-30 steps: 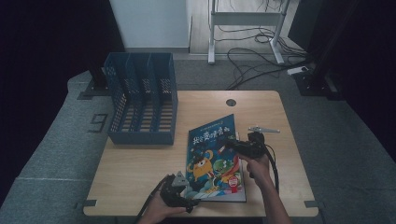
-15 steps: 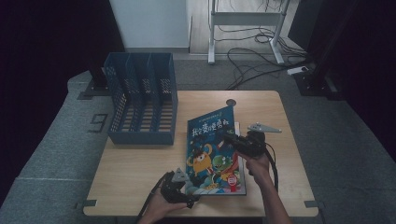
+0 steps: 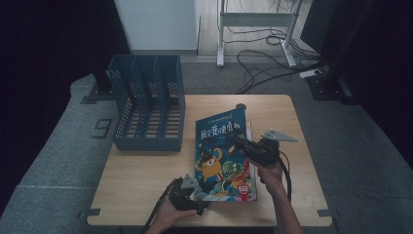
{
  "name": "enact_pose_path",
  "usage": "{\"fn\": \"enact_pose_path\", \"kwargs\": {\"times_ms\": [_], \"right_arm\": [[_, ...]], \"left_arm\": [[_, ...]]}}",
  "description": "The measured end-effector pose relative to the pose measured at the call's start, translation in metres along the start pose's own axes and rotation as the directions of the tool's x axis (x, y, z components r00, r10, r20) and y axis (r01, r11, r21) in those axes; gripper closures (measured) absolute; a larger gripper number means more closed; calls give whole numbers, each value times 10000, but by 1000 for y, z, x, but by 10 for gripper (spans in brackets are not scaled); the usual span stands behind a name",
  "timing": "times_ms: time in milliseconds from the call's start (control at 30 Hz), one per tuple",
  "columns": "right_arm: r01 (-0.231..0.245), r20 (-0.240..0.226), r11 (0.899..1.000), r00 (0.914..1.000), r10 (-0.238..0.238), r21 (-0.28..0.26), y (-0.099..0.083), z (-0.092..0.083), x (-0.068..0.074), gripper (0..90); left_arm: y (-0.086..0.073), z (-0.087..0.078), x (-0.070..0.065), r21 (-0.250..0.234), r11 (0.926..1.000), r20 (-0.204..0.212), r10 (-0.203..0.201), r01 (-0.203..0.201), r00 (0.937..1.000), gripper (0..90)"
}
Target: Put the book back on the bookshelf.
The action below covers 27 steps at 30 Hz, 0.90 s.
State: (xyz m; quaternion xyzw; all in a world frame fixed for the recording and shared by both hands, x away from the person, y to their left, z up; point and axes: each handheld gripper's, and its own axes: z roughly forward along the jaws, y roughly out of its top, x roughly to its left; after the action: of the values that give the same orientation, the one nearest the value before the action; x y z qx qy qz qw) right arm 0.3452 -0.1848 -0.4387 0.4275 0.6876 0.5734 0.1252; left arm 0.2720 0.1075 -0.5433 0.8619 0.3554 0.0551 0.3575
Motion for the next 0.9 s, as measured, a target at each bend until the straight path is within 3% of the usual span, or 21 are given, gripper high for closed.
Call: {"fn": "enact_pose_path", "kwargs": {"times_ms": [133,433,633,900], "right_arm": [[60,80,9997,10000,-58,-257,0,-1,0,743],[169,147,9987,9998,-162,-486,4,0,-2,747],[152,102,9974,9998,-146,-704,0,-2,-4,750],[465,78,9955,9989,-460,-831,4,-3,0,750]], "left_arm": [[7,2,4,241,9996,-114,-168,171,9998,36],[11,6,7,152,9996,-211,-214,218,9995,36],[9,4,2,198,9995,-602,-231,243,9979,65],[13,6,8,272,9992,-465,-282,295,9985,56]]}}
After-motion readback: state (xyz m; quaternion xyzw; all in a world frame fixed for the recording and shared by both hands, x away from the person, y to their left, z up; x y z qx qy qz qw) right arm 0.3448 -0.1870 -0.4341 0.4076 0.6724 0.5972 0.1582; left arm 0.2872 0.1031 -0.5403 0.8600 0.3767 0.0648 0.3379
